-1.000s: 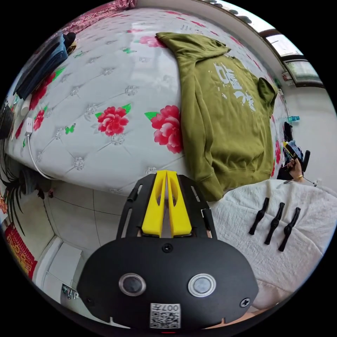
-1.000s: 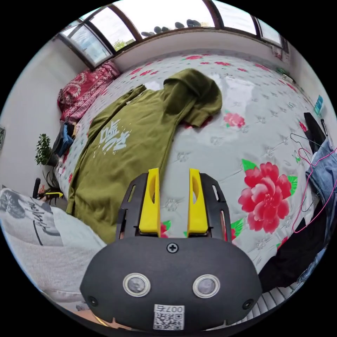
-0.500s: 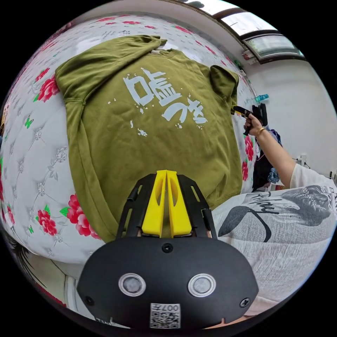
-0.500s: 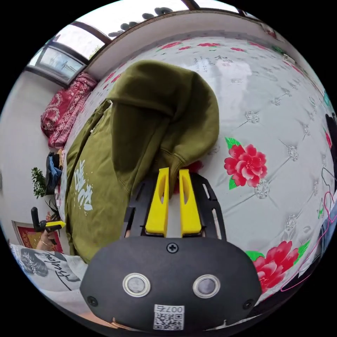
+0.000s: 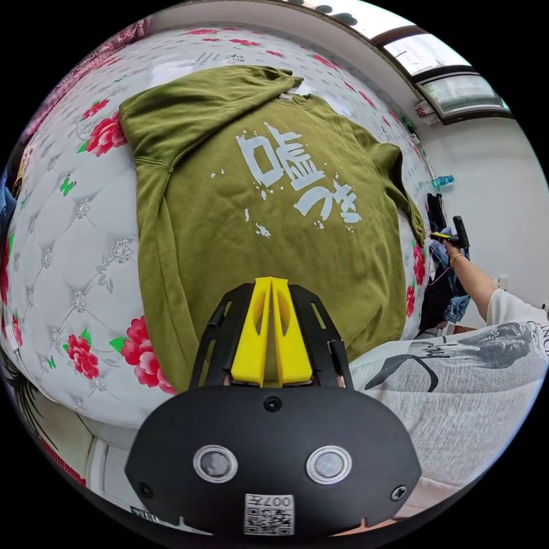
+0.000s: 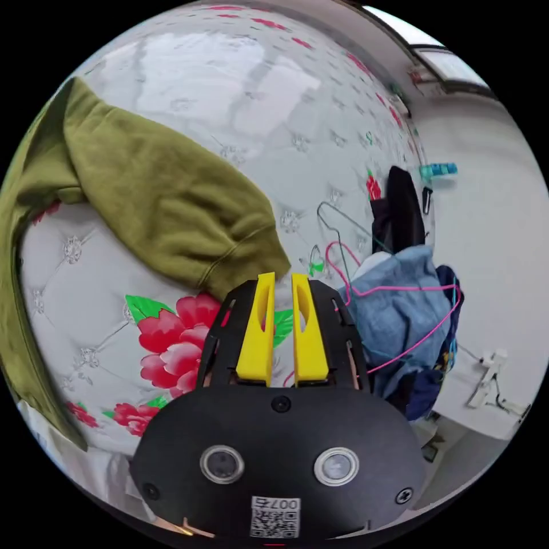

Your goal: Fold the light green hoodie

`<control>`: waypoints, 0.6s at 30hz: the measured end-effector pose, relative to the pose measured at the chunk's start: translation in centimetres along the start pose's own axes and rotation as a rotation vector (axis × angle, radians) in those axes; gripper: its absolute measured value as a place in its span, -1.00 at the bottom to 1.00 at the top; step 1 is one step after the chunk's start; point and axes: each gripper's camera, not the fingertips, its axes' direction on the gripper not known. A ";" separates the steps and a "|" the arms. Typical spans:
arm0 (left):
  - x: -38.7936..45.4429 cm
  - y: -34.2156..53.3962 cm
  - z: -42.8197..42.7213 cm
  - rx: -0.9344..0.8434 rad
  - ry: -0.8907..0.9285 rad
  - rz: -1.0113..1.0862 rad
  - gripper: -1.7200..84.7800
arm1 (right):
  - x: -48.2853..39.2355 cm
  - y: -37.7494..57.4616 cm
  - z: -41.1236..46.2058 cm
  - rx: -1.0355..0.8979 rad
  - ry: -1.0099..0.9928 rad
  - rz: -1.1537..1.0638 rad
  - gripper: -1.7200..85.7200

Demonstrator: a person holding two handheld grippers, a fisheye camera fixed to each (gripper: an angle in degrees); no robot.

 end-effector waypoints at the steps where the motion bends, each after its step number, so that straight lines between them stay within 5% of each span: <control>1: -0.1 0.2 -0.1 0.004 -0.004 0.000 -0.98 | 0.4 0.6 0.3 0.000 -0.028 0.043 -0.83; 5: -1.6 2.2 -0.5 0.027 -0.042 0.001 -0.98 | 1.6 4.1 -4.8 0.305 -0.137 0.207 -0.78; 9: -3.5 3.7 -0.5 0.065 -0.057 -0.009 -0.98 | -4.1 1.8 -14.0 0.647 -0.609 0.018 -0.73; 14: -5.5 5.4 -1.7 0.128 -0.066 -0.007 -0.98 | -17.4 -6.9 -21.1 0.699 -0.995 -0.281 -0.68; 18: -8.1 8.2 -3.1 0.177 -0.096 -0.040 -0.98 | -26.9 -15.8 -22.9 0.597 -1.076 -0.330 -0.67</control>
